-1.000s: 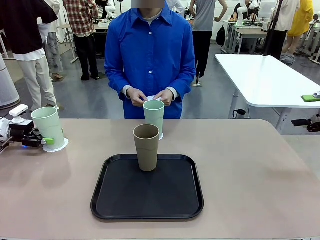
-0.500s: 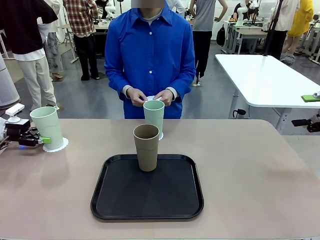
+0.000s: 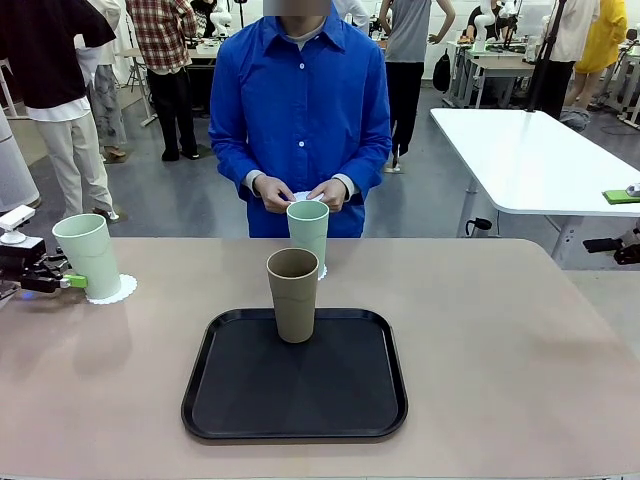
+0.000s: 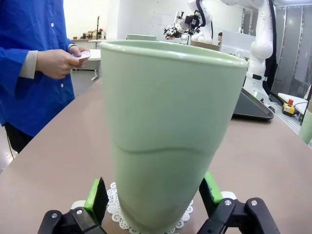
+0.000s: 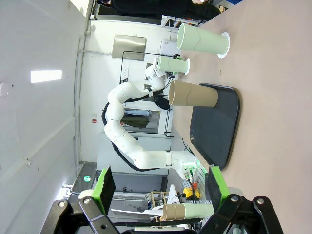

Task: Place coasters on the table and set cups on them.
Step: Take one Reusable plastic cup from the Flat Tray and place it on a coaster set by the human.

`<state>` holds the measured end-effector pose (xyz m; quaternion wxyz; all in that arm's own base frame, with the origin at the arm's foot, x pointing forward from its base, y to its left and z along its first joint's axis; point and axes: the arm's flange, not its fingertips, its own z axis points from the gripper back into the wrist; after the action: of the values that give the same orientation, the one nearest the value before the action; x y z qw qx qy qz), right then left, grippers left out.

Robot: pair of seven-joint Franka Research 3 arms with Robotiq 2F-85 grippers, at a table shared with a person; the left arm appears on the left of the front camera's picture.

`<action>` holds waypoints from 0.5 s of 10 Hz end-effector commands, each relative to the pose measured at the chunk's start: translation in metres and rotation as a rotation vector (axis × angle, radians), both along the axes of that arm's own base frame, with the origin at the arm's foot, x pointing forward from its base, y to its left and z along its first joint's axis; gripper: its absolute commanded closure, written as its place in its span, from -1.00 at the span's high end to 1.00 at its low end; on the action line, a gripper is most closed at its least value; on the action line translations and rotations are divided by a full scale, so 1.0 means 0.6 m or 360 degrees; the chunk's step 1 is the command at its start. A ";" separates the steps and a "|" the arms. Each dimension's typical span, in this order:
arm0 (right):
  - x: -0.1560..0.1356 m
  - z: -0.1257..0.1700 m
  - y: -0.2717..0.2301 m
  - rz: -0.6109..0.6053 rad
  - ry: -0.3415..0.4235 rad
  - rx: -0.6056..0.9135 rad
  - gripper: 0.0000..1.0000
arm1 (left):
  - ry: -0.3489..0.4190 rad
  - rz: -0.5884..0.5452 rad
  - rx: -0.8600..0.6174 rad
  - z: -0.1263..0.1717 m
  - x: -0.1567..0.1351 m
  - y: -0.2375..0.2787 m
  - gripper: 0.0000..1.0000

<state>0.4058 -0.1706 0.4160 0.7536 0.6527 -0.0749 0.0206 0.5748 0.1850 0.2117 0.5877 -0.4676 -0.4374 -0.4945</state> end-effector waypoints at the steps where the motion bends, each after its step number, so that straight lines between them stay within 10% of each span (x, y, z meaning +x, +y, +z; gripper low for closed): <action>1: -0.003 0.002 0.001 0.0005 -0.0010 0.0009 1.00 | 0.0057 -0.0024 0.0030 0.004 0.005 0.004 1.00; 5: -0.003 0.002 0.001 0.0005 -0.0010 0.0009 1.00 | 0.0099 0.0000 0.0127 0.004 -0.005 0.031 1.00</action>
<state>0.4058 -0.1706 0.4160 0.7536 0.6527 -0.0749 0.0206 0.5715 0.1965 0.2090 0.6053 -0.4615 -0.4173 -0.4965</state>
